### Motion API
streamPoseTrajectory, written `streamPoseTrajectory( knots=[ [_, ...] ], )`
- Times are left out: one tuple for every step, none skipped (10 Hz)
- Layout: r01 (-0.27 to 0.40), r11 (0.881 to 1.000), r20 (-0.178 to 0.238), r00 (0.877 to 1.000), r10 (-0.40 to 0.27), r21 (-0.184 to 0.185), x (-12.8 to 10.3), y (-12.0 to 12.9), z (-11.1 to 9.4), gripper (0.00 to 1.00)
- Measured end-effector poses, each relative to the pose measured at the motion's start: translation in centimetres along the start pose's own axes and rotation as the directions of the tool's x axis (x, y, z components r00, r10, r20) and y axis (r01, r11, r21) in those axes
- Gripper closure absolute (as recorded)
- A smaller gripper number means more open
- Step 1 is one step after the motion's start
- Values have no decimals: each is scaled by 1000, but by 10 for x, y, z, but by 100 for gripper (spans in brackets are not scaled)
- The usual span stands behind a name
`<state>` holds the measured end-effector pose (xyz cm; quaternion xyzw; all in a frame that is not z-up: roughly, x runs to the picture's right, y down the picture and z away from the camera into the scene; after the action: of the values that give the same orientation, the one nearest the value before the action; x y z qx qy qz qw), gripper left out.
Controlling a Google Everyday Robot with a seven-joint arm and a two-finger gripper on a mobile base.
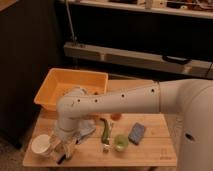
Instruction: Place eraser in paper cup
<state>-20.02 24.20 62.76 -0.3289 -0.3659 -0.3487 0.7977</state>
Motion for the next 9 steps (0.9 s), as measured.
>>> streamPoseTrajectory(
  knots=[
    [-3, 1000, -8, 1000, 3, 1, 4, 1, 0, 35],
    [-7, 1000, -17, 1000, 7, 4, 8, 0, -2, 35],
    [-12, 1000, -27, 1000, 12, 3, 14, -1, -3, 35],
    [-10, 1000, -30, 999, 10, -3, 14, -4, -2, 35],
    [-6, 1000, -32, 999, 6, -11, 15, -8, 1, 35],
    [-5, 1000, -33, 999, 4, -15, 16, -11, 3, 35],
    [-5, 1000, -33, 999, 4, -21, 18, -13, 5, 35],
    [4, 1000, -29, 1000, -5, -27, 17, -15, 9, 37],
    [10, 999, -26, 1000, -11, -30, 17, -17, 11, 42]
  ],
)
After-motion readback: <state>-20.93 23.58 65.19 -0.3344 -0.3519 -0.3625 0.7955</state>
